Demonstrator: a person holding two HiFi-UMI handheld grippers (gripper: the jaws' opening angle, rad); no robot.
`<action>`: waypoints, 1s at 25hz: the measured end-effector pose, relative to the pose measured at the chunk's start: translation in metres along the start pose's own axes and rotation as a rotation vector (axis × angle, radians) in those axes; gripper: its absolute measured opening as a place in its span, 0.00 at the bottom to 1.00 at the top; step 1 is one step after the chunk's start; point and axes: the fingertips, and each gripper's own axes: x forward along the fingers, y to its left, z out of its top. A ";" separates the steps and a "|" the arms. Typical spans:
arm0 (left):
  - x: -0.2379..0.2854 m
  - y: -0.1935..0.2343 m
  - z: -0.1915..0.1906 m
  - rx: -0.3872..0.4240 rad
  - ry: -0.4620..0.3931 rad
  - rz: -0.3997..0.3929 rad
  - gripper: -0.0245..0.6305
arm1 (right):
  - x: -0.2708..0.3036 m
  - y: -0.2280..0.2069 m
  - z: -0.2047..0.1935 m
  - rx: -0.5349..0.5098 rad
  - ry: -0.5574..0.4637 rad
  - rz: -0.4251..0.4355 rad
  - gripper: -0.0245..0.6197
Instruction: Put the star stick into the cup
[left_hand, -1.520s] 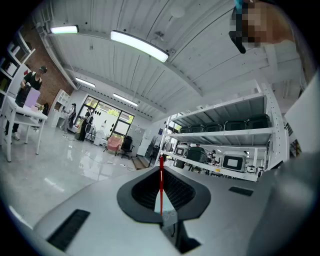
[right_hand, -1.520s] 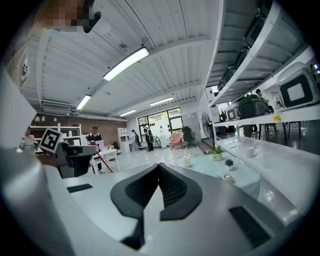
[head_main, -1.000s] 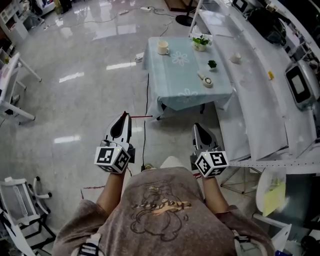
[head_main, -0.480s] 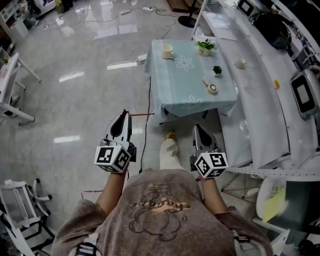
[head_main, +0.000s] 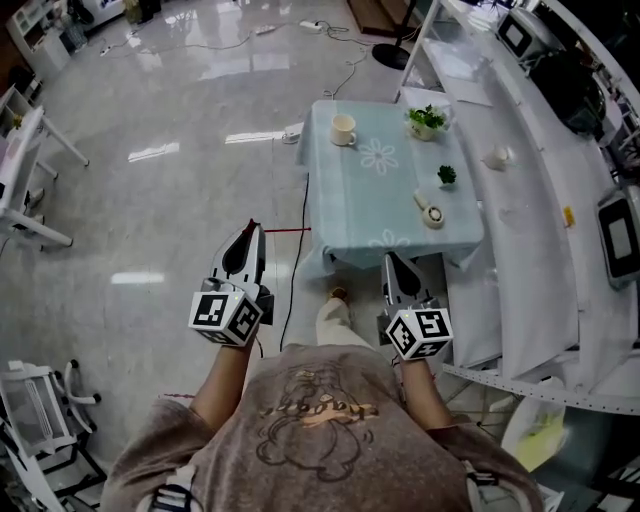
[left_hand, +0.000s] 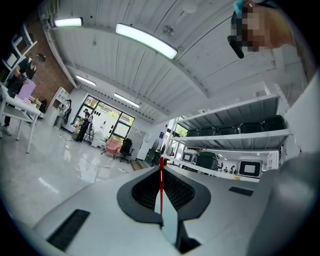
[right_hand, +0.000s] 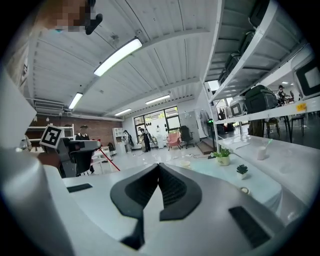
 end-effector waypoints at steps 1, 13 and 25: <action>0.012 0.001 0.002 0.000 -0.002 0.005 0.09 | 0.010 -0.007 0.004 0.001 0.003 0.006 0.04; 0.143 -0.007 0.019 0.018 -0.003 0.090 0.09 | 0.110 -0.099 0.056 -0.033 0.014 0.069 0.04; 0.228 0.004 0.028 0.083 -0.022 0.117 0.09 | 0.160 -0.148 0.062 -0.017 0.040 0.092 0.04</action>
